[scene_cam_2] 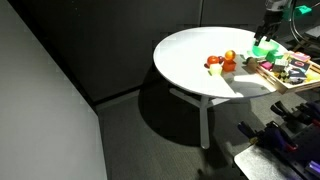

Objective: Put the green block onto the tray

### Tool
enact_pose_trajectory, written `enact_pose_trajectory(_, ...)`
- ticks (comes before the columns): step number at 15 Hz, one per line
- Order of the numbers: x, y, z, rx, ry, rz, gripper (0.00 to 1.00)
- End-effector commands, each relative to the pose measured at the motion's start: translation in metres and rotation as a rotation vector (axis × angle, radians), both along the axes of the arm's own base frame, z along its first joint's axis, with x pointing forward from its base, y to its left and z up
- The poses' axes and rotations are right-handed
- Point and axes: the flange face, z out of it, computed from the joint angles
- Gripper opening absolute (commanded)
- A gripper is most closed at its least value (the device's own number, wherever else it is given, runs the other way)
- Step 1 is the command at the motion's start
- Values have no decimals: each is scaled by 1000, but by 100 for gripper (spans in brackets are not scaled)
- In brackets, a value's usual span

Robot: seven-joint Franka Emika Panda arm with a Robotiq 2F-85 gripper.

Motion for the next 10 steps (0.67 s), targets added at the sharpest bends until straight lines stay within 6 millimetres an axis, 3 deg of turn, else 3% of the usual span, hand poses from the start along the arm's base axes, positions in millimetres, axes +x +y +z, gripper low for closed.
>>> enact_pose_trajectory(1, -13, 20, 22, 4, -71, 67, 100)
enact_pose_trajectory(10, -35, 64, 63, 27, -53, 13, 100)
